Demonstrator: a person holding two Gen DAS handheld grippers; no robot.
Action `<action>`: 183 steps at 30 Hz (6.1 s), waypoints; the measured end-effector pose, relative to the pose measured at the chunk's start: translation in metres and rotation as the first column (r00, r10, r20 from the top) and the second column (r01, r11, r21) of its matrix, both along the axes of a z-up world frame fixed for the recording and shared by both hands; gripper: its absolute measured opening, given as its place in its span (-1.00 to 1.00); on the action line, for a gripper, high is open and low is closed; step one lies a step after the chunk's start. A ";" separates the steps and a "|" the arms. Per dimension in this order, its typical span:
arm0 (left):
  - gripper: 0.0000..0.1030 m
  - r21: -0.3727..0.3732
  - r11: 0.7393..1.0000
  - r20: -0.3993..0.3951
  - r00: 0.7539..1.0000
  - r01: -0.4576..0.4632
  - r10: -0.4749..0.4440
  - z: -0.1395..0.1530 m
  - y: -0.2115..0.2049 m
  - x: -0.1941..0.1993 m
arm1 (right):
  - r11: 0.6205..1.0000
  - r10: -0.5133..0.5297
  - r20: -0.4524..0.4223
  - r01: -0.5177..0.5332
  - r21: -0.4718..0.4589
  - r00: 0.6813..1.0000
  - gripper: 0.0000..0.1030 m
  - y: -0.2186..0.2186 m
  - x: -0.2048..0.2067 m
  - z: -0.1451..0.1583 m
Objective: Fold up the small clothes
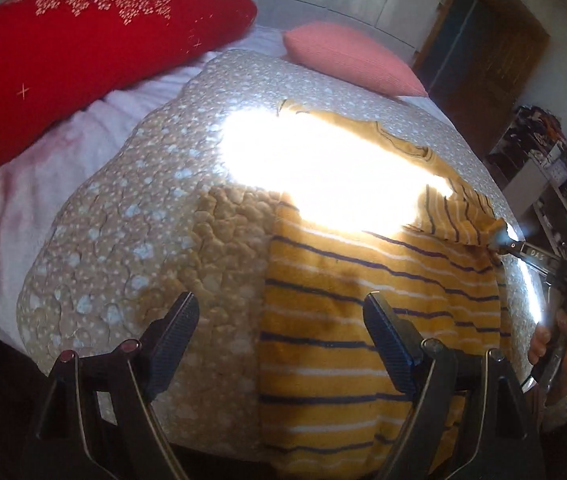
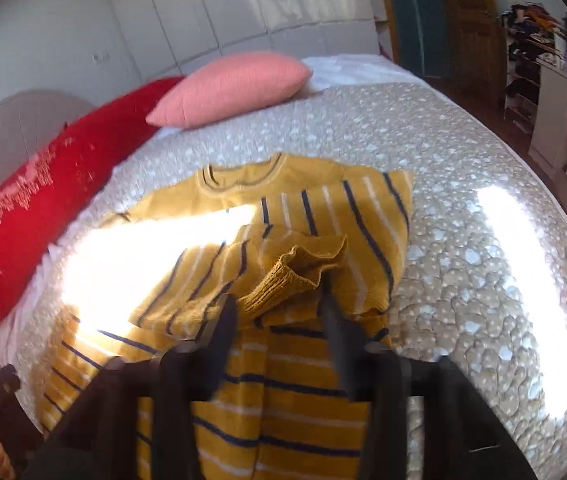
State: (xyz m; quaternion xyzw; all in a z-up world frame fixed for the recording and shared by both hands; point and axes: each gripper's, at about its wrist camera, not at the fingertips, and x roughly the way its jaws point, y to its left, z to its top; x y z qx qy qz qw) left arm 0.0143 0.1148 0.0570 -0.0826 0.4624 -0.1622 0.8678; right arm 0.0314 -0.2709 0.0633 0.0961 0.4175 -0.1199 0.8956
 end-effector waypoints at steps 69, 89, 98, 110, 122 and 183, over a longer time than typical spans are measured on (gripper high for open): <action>-0.82 -0.317 0.940 -0.026 0.990 0.124 -0.139 0.042 -0.036 0.015 | 0.823 0.271 0.241 -0.354 0.445 0.932 -0.62 0.079 -0.119 0.033; -0.82 -0.147 0.984 -0.078 0.990 0.105 -0.117 0.027 -0.145 0.211 | 0.795 0.044 0.123 -0.110 0.596 0.991 -0.61 -0.051 0.091 0.016; -0.01 -0.360 0.932 -0.131 0.986 0.054 -0.107 0.013 -0.122 0.248 | 0.550 -0.162 0.066 0.035 0.835 0.985 0.32 -0.119 0.140 -0.046; 0.57 -0.165 0.983 0.075 0.995 0.081 -0.070 0.054 -0.074 0.187 | 0.725 -0.144 0.078 0.051 0.687 0.987 0.48 -0.103 0.112 0.003; -0.88 -0.081 0.993 0.014 0.996 0.089 -0.088 -0.040 -0.047 0.142 | 0.861 0.180 -0.058 -0.129 0.492 0.982 0.19 0.057 0.137 0.011; 0.88 -0.299 0.953 0.008 0.999 0.039 -0.038 -0.047 -0.047 0.122 | 0.974 -0.228 -0.069 0.228 -0.006 0.971 -0.09 -0.057 0.002 0.033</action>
